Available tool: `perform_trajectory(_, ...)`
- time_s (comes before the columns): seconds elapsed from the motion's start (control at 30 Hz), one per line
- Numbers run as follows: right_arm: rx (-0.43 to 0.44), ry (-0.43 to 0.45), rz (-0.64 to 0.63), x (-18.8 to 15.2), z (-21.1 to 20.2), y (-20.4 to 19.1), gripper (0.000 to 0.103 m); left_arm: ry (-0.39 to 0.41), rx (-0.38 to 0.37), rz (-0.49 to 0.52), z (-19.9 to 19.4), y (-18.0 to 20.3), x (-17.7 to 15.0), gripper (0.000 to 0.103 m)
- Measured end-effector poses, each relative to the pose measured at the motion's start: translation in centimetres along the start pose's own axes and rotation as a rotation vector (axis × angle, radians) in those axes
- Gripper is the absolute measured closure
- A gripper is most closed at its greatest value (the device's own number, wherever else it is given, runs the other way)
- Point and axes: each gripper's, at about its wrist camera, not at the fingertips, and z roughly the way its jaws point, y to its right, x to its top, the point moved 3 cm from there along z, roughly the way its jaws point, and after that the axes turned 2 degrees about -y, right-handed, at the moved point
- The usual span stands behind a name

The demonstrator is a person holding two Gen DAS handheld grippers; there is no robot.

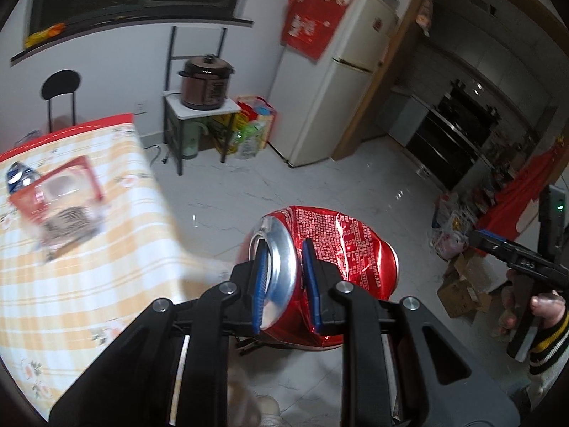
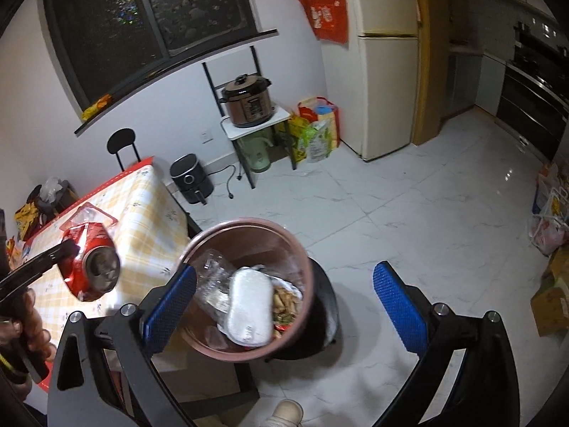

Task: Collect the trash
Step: 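Move the red can over the bin and open the left tool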

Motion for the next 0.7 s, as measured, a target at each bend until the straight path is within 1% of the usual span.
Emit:
perform_trajectory(0.13,-0.01,0.003,0.034,-1.0,-1.0,1.7,0.005,-0.031,-0.006,0.069,3.2,2.8,1.0,0.08)
perform_trajectory(0.2,-0.02,0.003,0.044,-1.5,-1.3,2.5,0.005,-0.03,-0.03,0.091,4.3,4.0,1.7,0.08)
perform_trajectory(0.23,-0.024,0.002,0.051,-1.8,-1.4,2.8,0.005,-0.026,-0.073,0.102,4.8,4.8,2.3,0.066)
perform_trajectory(0.27,-0.027,0.002,0.057,-1.9,-1.5,3.1,0.005,-0.026,-0.102,0.104,5.2,5.5,2.9,0.037)
perform_trajectory(0.3,-0.03,0.001,0.065,-2.2,-1.6,3.4,0.005,-0.016,-0.117,0.102,5.3,5.9,3.4,0.028)
perform_trajectory(0.37,-0.03,0.001,0.074,-2.4,-1.7,3.6,0.005,0.041,-0.135,0.104,4.5,6.7,4.5,0.027)
perform_trajectory(0.5,-0.014,0.005,0.071,-2.5,-1.7,3.4,0.005,0.093,-0.119,0.123,2.4,7.2,5.5,0.024)
perform_trajectory(0.53,-0.008,0.007,0.065,-2.4,-1.7,3.1,0.005,0.109,-0.106,0.122,1.7,6.9,5.6,0.022)
perform_trajectory(0.7,0.035,0.015,0.024,-1.3,-1.1,1.4,0.005,0.168,-0.053,0.082,-2.1,4.2,5.8,0.022)
